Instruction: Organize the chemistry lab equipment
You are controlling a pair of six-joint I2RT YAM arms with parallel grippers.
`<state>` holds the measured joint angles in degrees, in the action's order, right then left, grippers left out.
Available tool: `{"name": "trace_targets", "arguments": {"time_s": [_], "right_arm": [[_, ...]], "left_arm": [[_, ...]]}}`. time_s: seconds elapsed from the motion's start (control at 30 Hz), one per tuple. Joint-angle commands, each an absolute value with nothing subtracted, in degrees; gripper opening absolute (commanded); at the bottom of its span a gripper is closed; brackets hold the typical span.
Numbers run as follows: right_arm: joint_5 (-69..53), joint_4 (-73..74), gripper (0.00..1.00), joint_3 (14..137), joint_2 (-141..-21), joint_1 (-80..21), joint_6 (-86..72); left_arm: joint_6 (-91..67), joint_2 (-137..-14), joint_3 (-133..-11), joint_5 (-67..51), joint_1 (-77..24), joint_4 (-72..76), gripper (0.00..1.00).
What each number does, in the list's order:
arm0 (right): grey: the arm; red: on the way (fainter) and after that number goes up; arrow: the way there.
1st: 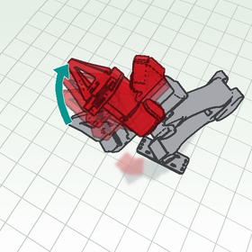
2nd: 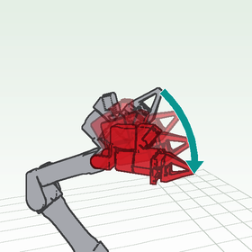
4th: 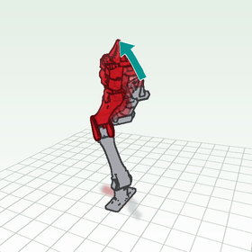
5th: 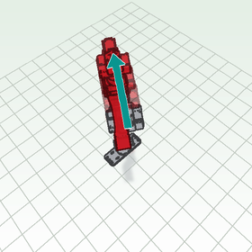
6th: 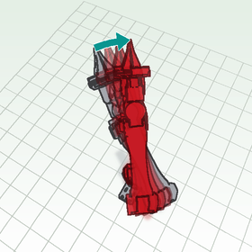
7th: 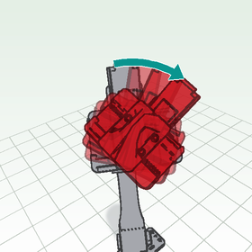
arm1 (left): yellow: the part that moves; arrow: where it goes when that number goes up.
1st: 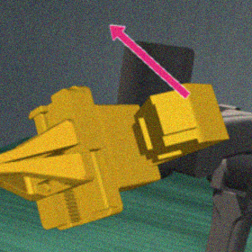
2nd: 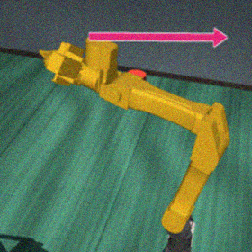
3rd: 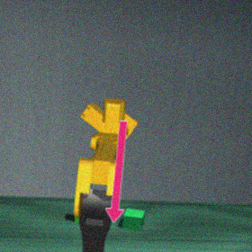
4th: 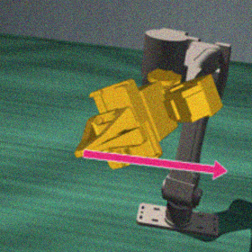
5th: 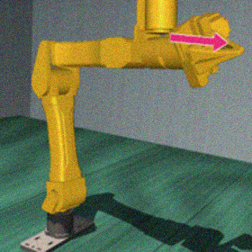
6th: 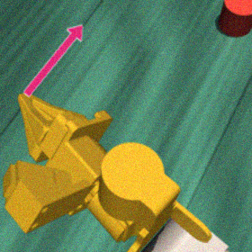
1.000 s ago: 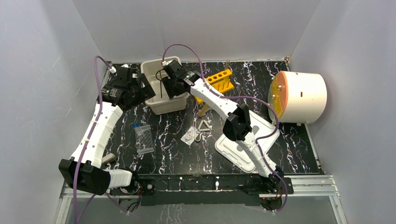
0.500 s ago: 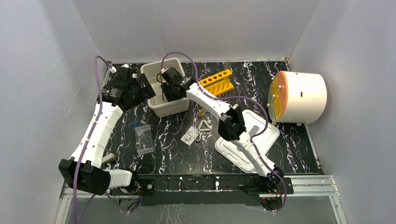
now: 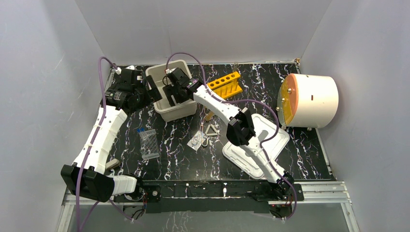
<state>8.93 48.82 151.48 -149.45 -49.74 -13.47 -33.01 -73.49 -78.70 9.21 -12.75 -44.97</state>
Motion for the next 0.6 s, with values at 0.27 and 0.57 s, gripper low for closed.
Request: {"name": "trace_targets", "arguments": {"time_s": [0.27,0.57], "right_arm": [[9.86,39.55,0.88,145.72,-130.70,-49.51,-15.63],[19.95,35.45,0.87,119.74,-108.29,-49.35,-16.80]], "left_arm": [[-30.91,-71.54,-83.17,9.61,-12.53,-45.36,0.98],[-26.30,-71.67,-84.56,0.12,-14.55,-42.04,0.98]]}}
